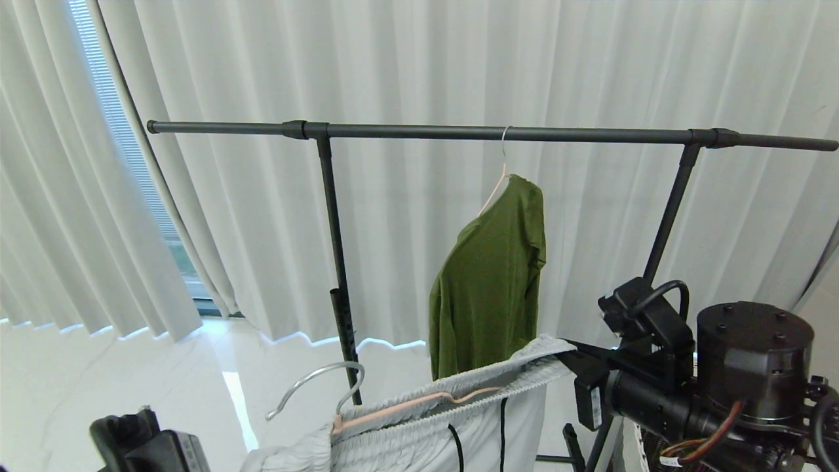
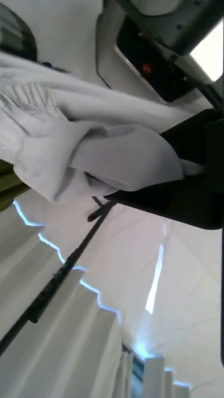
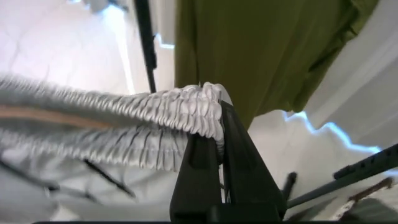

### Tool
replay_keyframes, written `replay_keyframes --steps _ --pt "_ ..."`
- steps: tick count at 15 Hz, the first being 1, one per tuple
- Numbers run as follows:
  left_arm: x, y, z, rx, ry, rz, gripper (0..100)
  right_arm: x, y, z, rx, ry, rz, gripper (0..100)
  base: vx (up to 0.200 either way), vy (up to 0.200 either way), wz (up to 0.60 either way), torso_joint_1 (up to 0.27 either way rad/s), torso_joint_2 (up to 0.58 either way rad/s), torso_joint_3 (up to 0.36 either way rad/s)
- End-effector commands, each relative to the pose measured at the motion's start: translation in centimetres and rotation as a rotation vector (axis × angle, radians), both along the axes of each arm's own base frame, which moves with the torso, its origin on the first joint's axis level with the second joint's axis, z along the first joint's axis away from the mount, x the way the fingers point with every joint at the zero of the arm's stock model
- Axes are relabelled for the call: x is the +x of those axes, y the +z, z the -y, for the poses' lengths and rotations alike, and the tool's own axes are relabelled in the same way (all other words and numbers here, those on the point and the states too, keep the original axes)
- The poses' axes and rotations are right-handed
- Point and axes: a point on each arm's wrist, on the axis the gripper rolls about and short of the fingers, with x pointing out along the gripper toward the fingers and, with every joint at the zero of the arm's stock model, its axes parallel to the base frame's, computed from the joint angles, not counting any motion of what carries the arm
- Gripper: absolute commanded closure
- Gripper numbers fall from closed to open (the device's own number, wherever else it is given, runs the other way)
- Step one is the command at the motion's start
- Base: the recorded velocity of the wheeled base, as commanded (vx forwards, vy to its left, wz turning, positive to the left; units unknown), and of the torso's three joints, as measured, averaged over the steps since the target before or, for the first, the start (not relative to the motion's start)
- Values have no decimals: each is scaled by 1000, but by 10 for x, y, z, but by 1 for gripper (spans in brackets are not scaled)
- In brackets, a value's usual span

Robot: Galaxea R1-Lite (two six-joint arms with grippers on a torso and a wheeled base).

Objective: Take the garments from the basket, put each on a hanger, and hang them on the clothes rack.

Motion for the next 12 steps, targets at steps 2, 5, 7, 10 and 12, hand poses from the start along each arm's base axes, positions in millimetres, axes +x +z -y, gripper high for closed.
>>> replay_keyframes --steps 2,5,7,10,12 --pt "21 5 12 -2 98 -12 100 -22 11 8 -44 94 29 100 0 0 0 0 0 0" --pt "29 14 19 -140 154 30 100 -61 23 9 -90 267 32 100 0 0 0 0 0 0" --pt "28 17 19 -154 146 42 100 -79 25 8 -107 351 23 0 0 0 0 0 0 0" --pt "20 21 20 -174 86 61 100 -87 26 8 -108 386 31 0 0 0 0 0 0 0" --pt "11 22 20 -176 19 77 100 -87 27 8 -117 391 38 0 0 0 0 0 0 0"
